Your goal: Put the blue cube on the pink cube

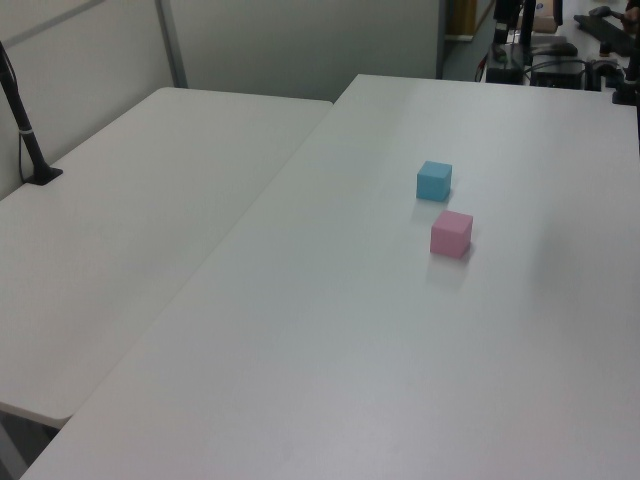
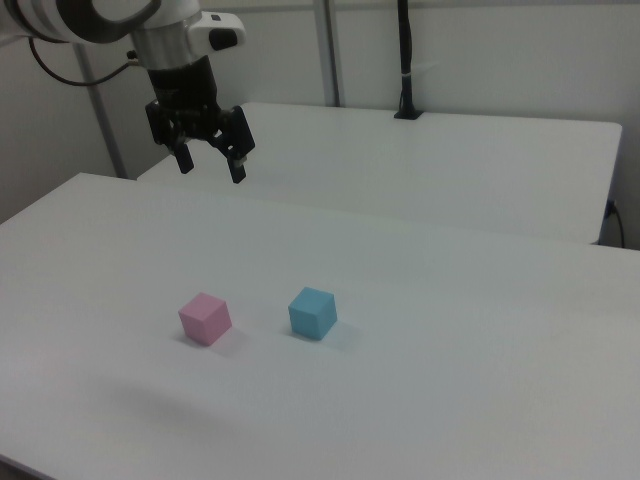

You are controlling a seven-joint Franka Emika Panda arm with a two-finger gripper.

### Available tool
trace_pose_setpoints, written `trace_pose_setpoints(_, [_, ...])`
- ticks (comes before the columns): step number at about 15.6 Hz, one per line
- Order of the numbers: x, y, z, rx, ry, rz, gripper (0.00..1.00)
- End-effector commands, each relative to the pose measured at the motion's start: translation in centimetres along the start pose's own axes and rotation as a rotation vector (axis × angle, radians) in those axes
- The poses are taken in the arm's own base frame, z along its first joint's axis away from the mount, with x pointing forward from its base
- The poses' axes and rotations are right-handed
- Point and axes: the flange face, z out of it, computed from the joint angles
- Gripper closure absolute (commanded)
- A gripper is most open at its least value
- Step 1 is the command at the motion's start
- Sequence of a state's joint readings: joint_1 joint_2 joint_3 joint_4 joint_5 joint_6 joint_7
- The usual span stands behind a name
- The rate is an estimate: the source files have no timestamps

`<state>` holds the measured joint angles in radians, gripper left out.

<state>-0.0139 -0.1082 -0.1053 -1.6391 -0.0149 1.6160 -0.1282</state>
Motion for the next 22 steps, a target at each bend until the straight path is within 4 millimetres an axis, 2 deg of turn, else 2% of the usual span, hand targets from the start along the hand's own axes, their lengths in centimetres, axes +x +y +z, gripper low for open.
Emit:
trace_pose_setpoints(1, [-0.66,-0.3,-0.03,0.018,-0.014,-0.015,0.0])
trace_pose_setpoints(18, [-0.87,-0.54,-0.24,0.009,-0.032,-0.022,0.0])
trace_pose_setpoints(22, [-1.23,0.42,0.11,0.008,-0.059,-0.02,0.0])
